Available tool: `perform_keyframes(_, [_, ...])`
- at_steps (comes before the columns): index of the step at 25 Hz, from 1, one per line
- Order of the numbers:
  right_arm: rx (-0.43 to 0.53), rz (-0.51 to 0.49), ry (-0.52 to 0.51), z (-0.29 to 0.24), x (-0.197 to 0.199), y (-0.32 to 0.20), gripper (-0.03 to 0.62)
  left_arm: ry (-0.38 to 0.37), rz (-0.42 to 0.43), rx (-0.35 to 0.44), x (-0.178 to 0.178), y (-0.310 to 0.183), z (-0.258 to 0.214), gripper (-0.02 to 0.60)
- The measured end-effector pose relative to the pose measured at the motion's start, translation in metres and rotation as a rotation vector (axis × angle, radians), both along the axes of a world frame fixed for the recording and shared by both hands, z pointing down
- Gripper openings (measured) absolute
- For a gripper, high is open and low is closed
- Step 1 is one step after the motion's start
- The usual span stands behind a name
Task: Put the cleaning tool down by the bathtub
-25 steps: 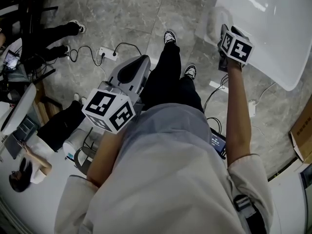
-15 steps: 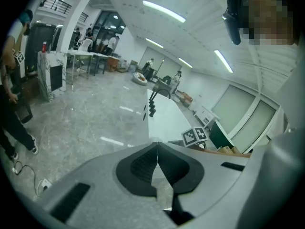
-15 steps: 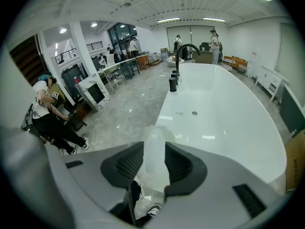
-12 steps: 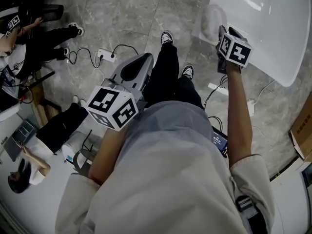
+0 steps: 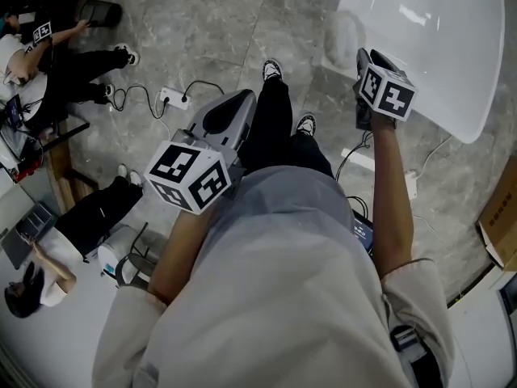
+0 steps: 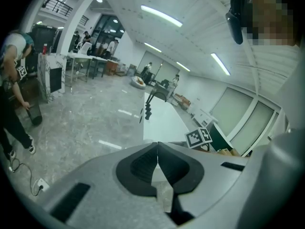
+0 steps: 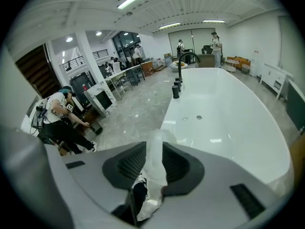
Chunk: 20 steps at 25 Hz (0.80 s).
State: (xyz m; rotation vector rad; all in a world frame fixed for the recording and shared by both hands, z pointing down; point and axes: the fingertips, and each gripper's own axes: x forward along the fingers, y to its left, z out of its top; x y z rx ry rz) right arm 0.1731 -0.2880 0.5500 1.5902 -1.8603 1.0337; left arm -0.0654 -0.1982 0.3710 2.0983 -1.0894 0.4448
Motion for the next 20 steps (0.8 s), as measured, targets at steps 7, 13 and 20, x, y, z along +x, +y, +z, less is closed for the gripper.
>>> perform_keyframes(7, [0.060, -0.035, -0.041, -0.028, -0.007, 0.015, 0.091, 0.011, -0.007, 0.021, 0.008, 0.017, -0.007, 0.009])
perform_keyframes(13, [0.096, -0.053, -0.068, -0.057, -0.010, 0.030, 0.086, 0.021, -0.012, 0.045, 0.012, 0.026, -0.014, 0.009])
perform_keyframes(20, [0.145, -0.071, -0.098, -0.092, -0.011, 0.055, 0.083, 0.048, -0.016, 0.077, 0.021, 0.038, -0.023, 0.009])
